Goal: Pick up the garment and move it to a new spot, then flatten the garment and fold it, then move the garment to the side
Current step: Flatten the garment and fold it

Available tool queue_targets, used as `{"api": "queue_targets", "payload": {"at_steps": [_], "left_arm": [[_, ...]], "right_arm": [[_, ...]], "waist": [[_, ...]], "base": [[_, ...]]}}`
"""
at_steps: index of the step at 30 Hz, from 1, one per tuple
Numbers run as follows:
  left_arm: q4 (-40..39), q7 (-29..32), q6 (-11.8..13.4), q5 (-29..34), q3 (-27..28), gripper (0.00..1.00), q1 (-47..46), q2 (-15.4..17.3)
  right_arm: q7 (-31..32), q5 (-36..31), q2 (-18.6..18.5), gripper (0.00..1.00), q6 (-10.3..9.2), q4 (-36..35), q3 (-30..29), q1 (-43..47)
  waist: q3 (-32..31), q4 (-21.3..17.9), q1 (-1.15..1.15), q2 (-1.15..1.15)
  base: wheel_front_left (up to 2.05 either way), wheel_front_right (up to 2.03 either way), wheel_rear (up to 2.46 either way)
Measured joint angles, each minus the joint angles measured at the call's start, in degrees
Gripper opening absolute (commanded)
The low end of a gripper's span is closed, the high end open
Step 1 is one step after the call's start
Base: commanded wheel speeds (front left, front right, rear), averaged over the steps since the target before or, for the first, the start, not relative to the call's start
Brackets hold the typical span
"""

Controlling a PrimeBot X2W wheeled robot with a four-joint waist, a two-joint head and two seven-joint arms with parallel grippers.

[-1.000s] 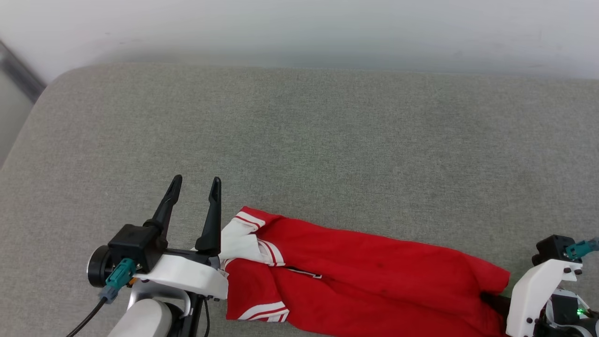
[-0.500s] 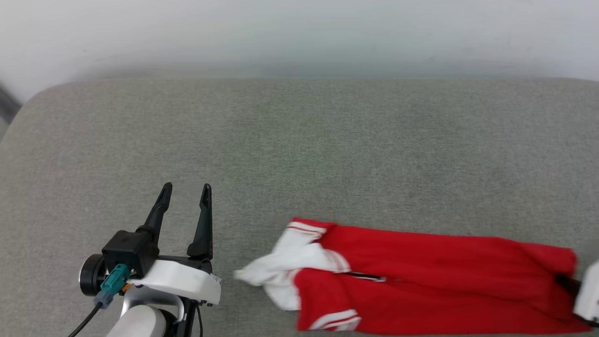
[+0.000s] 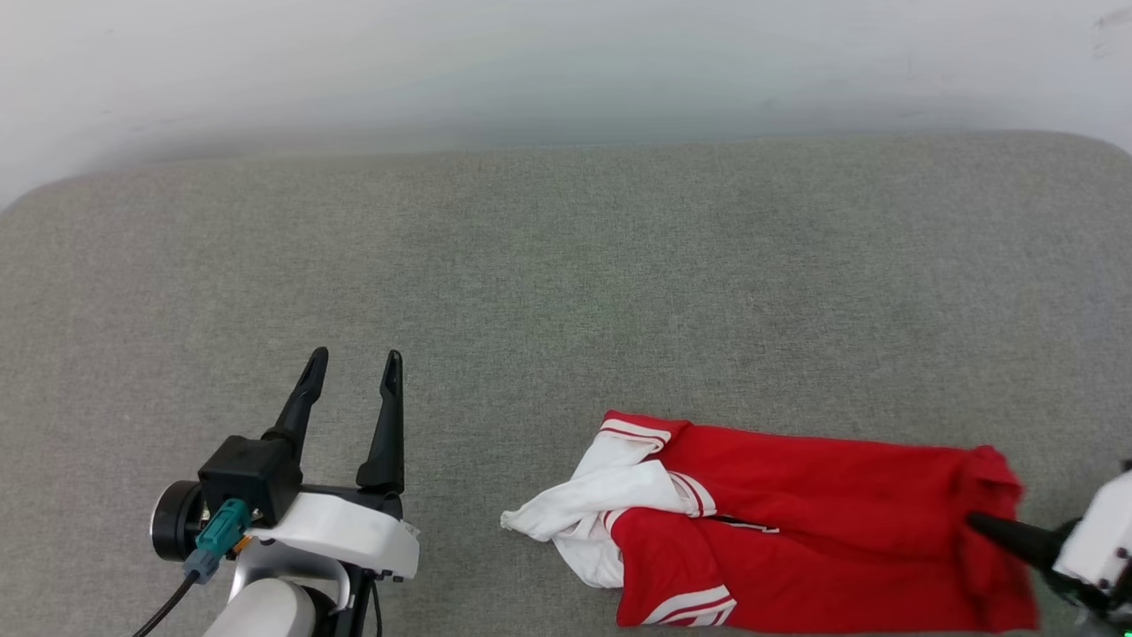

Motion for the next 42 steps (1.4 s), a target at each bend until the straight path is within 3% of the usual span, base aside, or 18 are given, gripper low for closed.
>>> {"api": "queue_targets", "payload": {"at_steps": [3, 6, 11, 17, 25, 26, 27, 28, 29, 36, 40, 42], "left_arm": [[-0.02, 0.18, -0.01, -0.02, -0.25, 1.0, 0.07, 0.04], [-0.05, 0.46, -0.01, -0.15, -0.44, 1.0, 0.16, 0.05], [0.22, 0.94, -0.13, -0.25, -1.24, 1.0, 0.1, -0.38], [1.24, 1.22, -0.69, -0.76, -2.2, 1.0, -0.08, -1.25], [2.48, 1.18, -1.56, -1.03, -3.18, 1.0, -1.01, -2.08], [2.63, 1.15, -1.56, -1.03, -3.22, 1.0, -1.07, -2.21], [2.77, 1.08, -1.57, -1.03, -3.25, 1.0, -1.13, -2.29], [2.91, 1.03, -1.58, -1.04, -3.26, 1.0, -1.21, -2.45], [3.05, 0.91, -1.58, -1.05, -3.27, 1.0, -1.25, -2.59], [4.15, 0.51, -1.6, -1.05, -3.35, 1.0, -1.49, -2.98], [4.71, 0.42, -1.57, -1.04, -3.42, 1.0, -1.59, -3.1], [5.0, 0.41, -1.55, -1.03, -3.46, 1.0, -1.58, -3.04]], "right_arm": [[4.42, 7.47, 3.45, 0.0, 0.0, -3.32, 2.26, 0.68], [7.88, 15.83, 4.65, 0.0, 0.0, -4.61, 4.89, 2.21], [5.45, 31.45, 4.88, 0.0, 0.0, -1.64, 14.07, 2.63], [-2.71, 37.9, 4.86, 0.0, 0.0, 0.14, 26.07, 0.94], [-11.67, 39.09, 4.85, 0.0, 0.0, 4.75, 38.73, -2.77], [-13.28, 37.56, 4.88, 0.15, 0.0, 5.43, 39.53, -2.97], [-14.82, 36.2, 4.88, 0.42, -0.01, 6.03, 40.21, -3.41], [-16.18, 35.18, 4.88, 0.85, -0.01, 6.69, 40.68, -3.95], [-17.15, 34.55, 4.82, 1.0, -0.01, 6.91, 41.23, -4.27], [-19.4, 33.45, 3.6, 1.0, -0.01, 3.19, 46.2, -5.31], [-25.4, 27.06, -1.02, 1.0, -0.01, -1.33, 48.92, -6.37], [-31.17, 20.73, -3.24, 1.0, 0.0, -2.96, 49.49, -6.44]], "waist": [[-0.48, -0.05, 0.0, 0.0], [-0.92, 0.09, 0.0, 0.0], [-1.45, 1.26, 0.0, 0.0], [-1.91, 3.22, 0.0, 0.0], [-1.66, 5.63, 0.0, 0.0], [-1.53, 5.86, 0.0, 0.0], [-1.37, 6.04, 0.0, 0.0], [-1.21, 6.21, 0.0, 0.0], [-1.03, 6.36, 0.0, 0.0], [-0.53, 6.29, 0.0, 0.0], [-1.04, 5.88, 0.0, 0.0], [-1.49, 5.61, 0.0, 0.0]], "base": [[0.0, 0.0, 0.0], [0.0, 0.0, 0.0], [0.0, 0.0, 0.0], [0.0, 0.0, 0.0], [0.0, 0.0, 0.0], [0.0, 0.0, 0.0], [0.0, 0.0, 0.0], [0.0, 0.0, 0.0], [0.0, 0.0, 0.0], [0.0, 0.0, 0.0], [0.0, 0.0, 0.0], [0.0, 0.0, 0.0]]}}
